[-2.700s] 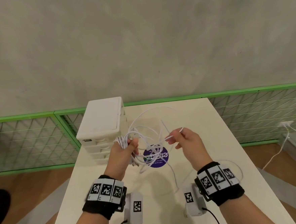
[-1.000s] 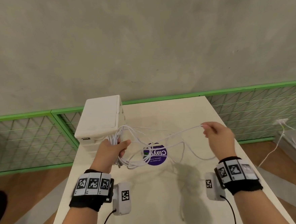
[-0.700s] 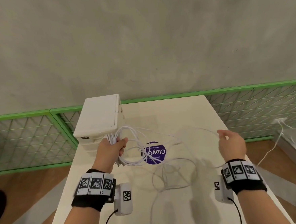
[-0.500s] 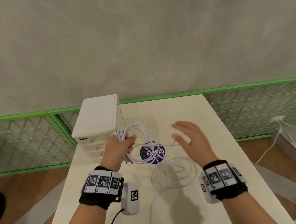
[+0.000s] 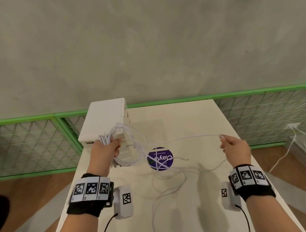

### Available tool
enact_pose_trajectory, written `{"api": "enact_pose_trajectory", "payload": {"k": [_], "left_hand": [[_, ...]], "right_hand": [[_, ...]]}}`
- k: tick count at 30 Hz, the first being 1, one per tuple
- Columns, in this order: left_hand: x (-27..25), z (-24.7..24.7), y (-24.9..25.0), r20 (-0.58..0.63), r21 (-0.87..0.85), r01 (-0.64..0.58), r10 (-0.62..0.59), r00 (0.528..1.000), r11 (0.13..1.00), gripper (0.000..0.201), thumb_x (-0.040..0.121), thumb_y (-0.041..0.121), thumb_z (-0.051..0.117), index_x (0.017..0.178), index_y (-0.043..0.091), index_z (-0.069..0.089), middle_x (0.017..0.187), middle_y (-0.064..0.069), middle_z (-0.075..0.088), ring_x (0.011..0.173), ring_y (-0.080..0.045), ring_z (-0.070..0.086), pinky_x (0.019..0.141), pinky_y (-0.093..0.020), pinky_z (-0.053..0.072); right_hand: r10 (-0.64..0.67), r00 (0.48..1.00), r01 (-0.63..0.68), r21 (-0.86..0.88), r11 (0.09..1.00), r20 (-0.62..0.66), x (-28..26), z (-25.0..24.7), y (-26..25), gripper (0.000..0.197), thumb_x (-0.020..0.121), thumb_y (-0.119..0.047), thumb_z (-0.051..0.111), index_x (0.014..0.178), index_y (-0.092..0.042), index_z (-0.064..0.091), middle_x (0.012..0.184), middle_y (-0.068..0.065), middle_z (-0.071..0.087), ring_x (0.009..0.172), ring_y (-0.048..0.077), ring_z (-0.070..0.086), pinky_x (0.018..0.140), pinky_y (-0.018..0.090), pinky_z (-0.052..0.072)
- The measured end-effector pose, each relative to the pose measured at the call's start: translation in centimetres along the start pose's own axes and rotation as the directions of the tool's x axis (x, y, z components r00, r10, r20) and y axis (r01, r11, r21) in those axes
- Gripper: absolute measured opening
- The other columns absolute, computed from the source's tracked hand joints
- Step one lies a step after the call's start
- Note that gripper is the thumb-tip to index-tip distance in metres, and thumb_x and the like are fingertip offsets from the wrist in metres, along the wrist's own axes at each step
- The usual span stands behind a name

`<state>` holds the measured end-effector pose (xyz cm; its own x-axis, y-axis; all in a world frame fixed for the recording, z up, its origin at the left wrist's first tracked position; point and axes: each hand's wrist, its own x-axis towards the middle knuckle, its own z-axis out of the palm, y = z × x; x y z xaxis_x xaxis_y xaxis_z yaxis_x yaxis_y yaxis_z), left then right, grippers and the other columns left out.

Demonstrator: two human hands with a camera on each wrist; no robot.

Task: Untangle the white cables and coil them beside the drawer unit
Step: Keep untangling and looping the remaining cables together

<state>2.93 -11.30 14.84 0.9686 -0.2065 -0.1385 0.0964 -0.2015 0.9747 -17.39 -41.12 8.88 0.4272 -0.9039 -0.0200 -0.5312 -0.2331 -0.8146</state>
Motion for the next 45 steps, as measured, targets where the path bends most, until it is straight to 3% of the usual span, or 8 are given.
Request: {"api": "enact_pose_trajectory", "payload": {"k": [4,7,11,19,24,28,33,45], "left_hand": [[-1.1,2.4,0.1,0.084,-0.082,0.020,-0.013,0.996,0.996,0.027,0.087,0.004,0.062,0.064,0.007,0.049,0.035,0.007,0.047,0.031,-0.006,0.038,0.036,-0.014,0.031],[-1.7,4.0,0.5,0.123,-0.130,0.019,-0.003,0.992,0.991,0.021,0.087,0.003,0.062,0.071,0.005,0.049,0.038,0.007,0.048,0.032,-0.005,0.038,0.036,-0.014,0.032],[-2.5,5.1,1.2,0.170,-0.153,0.005,0.021,0.985,0.988,0.015,0.087,0.003,0.064,0.083,0.002,0.049,0.043,0.004,0.049,0.032,-0.005,0.038,0.036,-0.015,0.033],[-0.2,0.1,1.1,-0.084,-0.115,-0.012,0.003,0.996,0.993,0.018,0.085,0.008,0.065,0.077,0.005,0.050,0.049,-0.001,0.051,0.032,-0.003,0.041,0.036,-0.014,0.032],[-0.2,-0.4,1.0,-0.052,-0.143,-0.007,0.000,0.999,0.990,0.024,0.088,0.007,0.062,0.067,0.008,0.051,0.040,0.006,0.048,0.032,-0.003,0.038,0.036,-0.013,0.030],[-1.3,2.0,1.3,0.073,-0.164,-0.019,0.031,0.997,0.986,0.021,0.089,0.000,0.057,0.069,0.005,0.050,0.037,0.009,0.043,0.033,-0.004,0.034,0.036,-0.013,0.028],[-2.4,4.0,1.3,0.159,-0.173,-0.030,0.058,0.986,0.984,0.032,0.089,0.001,0.058,0.060,0.009,0.046,0.036,0.008,0.042,0.032,-0.005,0.033,0.035,-0.014,0.028],[-0.6,0.4,-0.2,0.037,-0.144,-0.003,0.008,0.999,0.990,0.034,0.088,0.003,0.058,0.058,0.008,0.045,0.038,0.005,0.042,0.034,-0.007,0.034,0.039,-0.016,0.030]], "right_hand": [[-0.200,0.974,0.208,-0.074,0.975,0.107,-2.0,2.0,-2.0,0.054,0.088,-0.001,0.041,0.142,-0.009,0.037,0.146,0.013,0.038,0.135,0.024,0.033,0.111,0.029,0.023],[-0.554,0.809,0.566,-0.007,0.824,0.196,-5.0,3.4,-5.9,0.048,0.094,-0.024,0.042,0.142,-0.020,0.037,0.146,-0.008,0.032,0.135,0.007,0.023,0.114,0.026,0.014],[-0.459,0.678,0.611,-0.093,0.786,0.574,-7.0,6.2,-7.9,0.039,0.094,-0.038,0.049,0.131,-0.025,0.054,0.129,-0.004,0.059,0.121,0.014,0.050,0.100,0.025,0.033],[-0.105,0.993,0.105,0.004,0.994,-0.050,-0.7,1.5,-0.6,0.027,0.095,-0.027,0.051,0.106,-0.012,0.070,0.112,0.009,0.069,0.102,0.028,0.060,0.079,0.025,0.038],[0.215,0.976,-0.197,-0.265,0.944,0.041,0.5,0.8,2.8,0.037,0.097,-0.021,0.042,0.128,-0.002,0.052,0.129,0.023,0.054,0.118,0.039,0.049,0.097,0.042,0.039],[-0.258,0.962,0.264,-0.065,0.962,0.084,-2.7,3.7,-2.0,0.053,0.093,-0.016,0.051,0.143,-0.007,0.033,0.149,0.009,0.033,0.137,0.024,0.030,0.115,0.032,0.021],[-0.463,0.695,0.497,0.099,0.862,0.550,-7.2,7.0,-7.3,0.033,0.090,-0.036,0.057,0.119,-0.023,0.064,0.119,-0.011,0.063,0.102,0.005,0.055,0.097,0.025,0.041],[0.052,0.998,-0.052,0.009,0.999,-0.037,-0.4,1.7,2.8,0.026,0.094,-0.010,0.043,0.099,-0.008,0.068,0.113,0.015,0.066,0.104,0.032,0.056,0.078,0.028,0.033]]}}
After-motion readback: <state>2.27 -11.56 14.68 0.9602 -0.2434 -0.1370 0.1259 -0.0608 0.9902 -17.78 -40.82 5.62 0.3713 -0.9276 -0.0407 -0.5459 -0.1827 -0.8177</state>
